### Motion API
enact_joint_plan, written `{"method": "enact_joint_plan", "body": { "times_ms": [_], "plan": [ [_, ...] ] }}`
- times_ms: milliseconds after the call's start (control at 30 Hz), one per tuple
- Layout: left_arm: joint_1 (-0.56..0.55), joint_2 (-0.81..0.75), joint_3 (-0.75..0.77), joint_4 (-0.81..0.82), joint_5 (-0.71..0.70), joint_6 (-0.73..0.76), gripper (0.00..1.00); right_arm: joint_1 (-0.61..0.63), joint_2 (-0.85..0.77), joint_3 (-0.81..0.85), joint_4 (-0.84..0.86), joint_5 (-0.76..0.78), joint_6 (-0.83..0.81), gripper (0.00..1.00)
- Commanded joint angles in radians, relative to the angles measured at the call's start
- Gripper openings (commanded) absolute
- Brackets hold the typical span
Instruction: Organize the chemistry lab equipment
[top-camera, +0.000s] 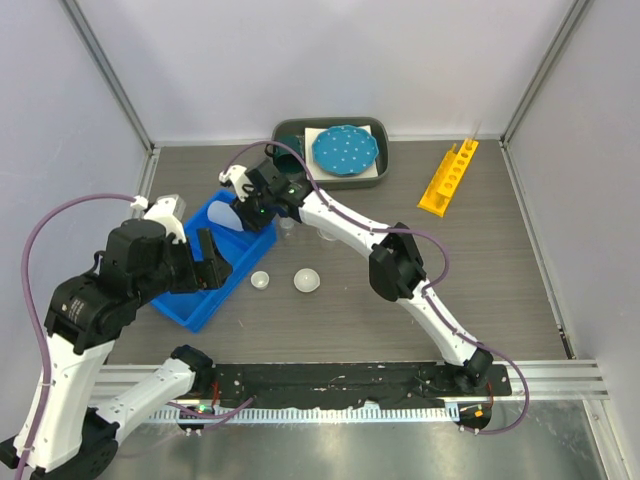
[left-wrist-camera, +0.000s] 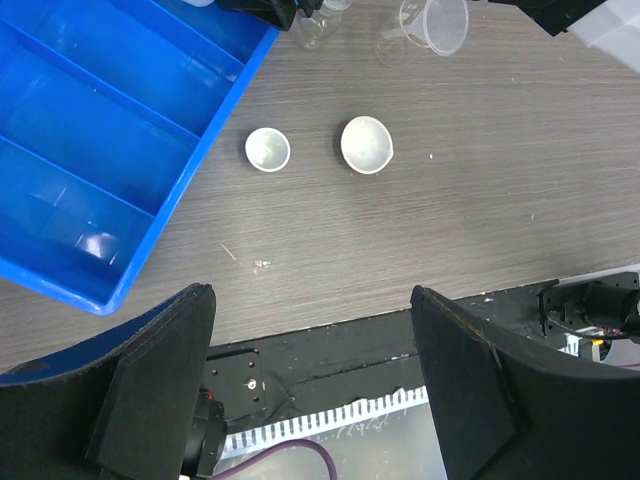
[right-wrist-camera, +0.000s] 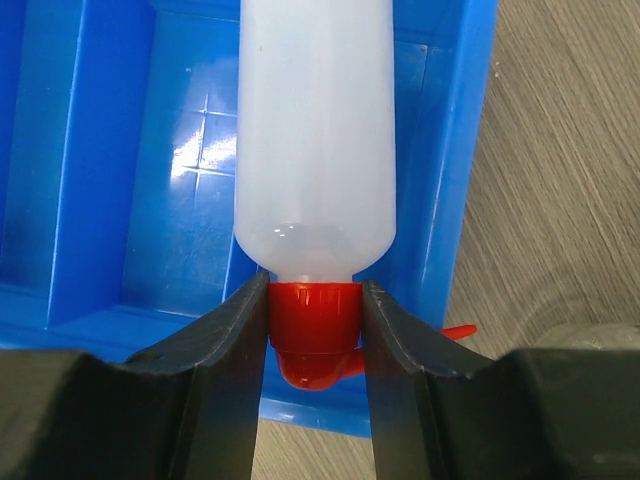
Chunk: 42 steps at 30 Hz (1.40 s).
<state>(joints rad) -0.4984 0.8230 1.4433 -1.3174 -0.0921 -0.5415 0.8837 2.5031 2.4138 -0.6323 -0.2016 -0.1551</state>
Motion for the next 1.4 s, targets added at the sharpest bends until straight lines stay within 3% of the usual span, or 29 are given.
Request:
{"method": "enact_joint_plan", "body": {
  "times_ms": [0, 233, 467, 633, 1033, 1367],
  "plan": [
    [-0.002, -0.015, -0.011, 0.035, 0.012, 0.014, 0.83, 0.008, 0.019, -0.033, 0.028, -0.019, 0.043, 0.43],
    [-0.002, -0.019, -0.018, 0.038, 0.014, 0.009, 0.83, 0.015, 0.025, -0.055, 0.045, -0.001, 0.063, 0.44],
    [-0.002, -0.018, -0.020, 0.038, 0.017, 0.008, 0.83, 0.018, 0.020, -0.070, 0.045, 0.010, 0.063, 0.58],
    [-0.002, -0.013, -0.018, 0.043, 0.020, 0.008, 0.83, 0.018, -0.004, -0.091, 0.043, 0.034, 0.058, 0.63],
    [-0.002, -0.012, -0.024, 0.052, 0.023, 0.006, 0.84, 0.047, -0.193, -0.183, 0.060, 0.102, 0.037, 0.67],
    [-0.003, -0.024, -0.029, 0.063, 0.038, -0.008, 0.83, 0.106, -0.250, -0.226, 0.060, 0.154, 0.035, 0.68]
  ]
}}
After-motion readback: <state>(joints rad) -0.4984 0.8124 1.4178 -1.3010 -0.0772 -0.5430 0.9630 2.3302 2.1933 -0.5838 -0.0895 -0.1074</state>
